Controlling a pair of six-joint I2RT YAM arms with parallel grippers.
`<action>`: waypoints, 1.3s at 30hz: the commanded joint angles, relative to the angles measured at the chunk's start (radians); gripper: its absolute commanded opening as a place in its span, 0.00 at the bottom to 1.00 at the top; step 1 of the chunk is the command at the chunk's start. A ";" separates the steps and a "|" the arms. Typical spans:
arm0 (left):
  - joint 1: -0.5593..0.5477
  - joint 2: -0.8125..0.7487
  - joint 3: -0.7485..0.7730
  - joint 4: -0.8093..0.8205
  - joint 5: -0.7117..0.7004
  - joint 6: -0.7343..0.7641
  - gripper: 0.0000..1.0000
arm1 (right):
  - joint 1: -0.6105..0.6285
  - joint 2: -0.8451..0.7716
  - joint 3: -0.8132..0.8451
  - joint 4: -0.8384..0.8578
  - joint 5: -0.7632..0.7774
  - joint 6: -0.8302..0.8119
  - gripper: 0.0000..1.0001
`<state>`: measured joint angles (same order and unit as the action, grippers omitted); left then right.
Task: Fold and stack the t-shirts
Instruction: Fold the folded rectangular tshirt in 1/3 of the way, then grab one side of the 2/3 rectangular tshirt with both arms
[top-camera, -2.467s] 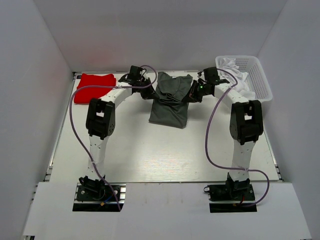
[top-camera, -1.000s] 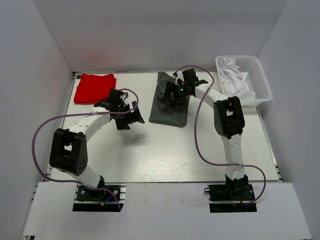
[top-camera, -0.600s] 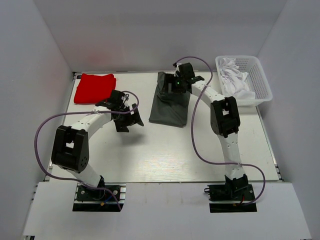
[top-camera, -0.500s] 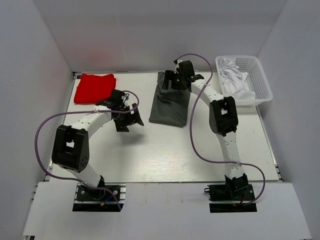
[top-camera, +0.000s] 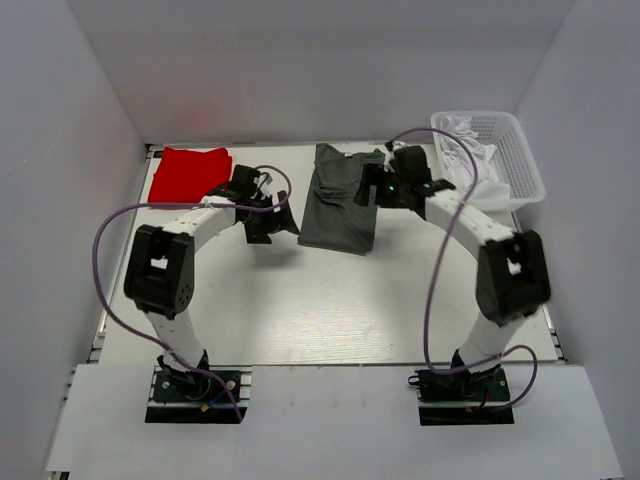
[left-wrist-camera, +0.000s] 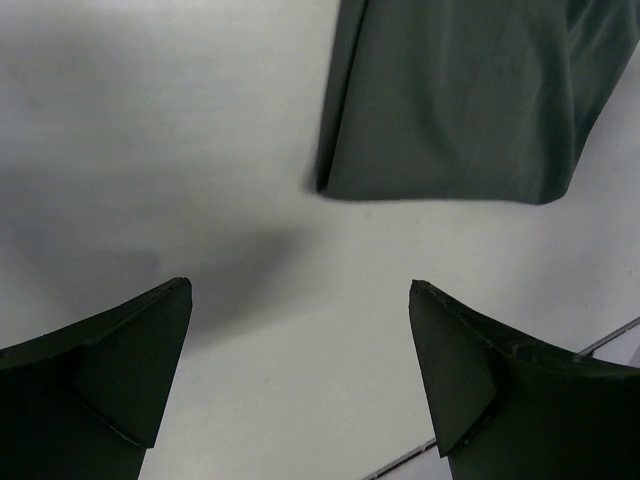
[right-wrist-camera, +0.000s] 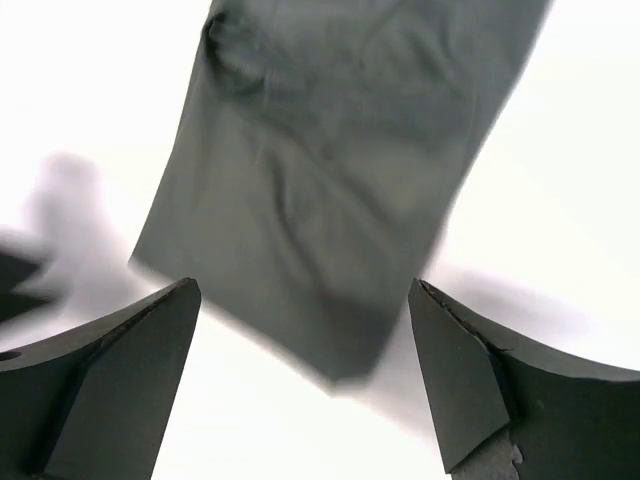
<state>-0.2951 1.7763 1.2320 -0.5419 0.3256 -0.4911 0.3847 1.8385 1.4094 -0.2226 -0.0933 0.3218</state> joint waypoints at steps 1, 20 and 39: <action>-0.009 0.067 0.073 0.112 0.067 0.037 1.00 | -0.015 -0.186 -0.223 0.085 -0.028 0.097 0.90; -0.058 0.278 0.098 0.168 0.167 0.051 0.67 | -0.047 -0.050 -0.400 0.184 -0.350 0.235 0.90; -0.058 0.298 0.070 0.210 0.122 0.032 0.15 | -0.076 0.027 -0.457 0.250 -0.347 0.246 0.32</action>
<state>-0.3470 2.0529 1.3220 -0.3210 0.4816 -0.4751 0.3138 1.8477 0.9699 0.0265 -0.4458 0.5690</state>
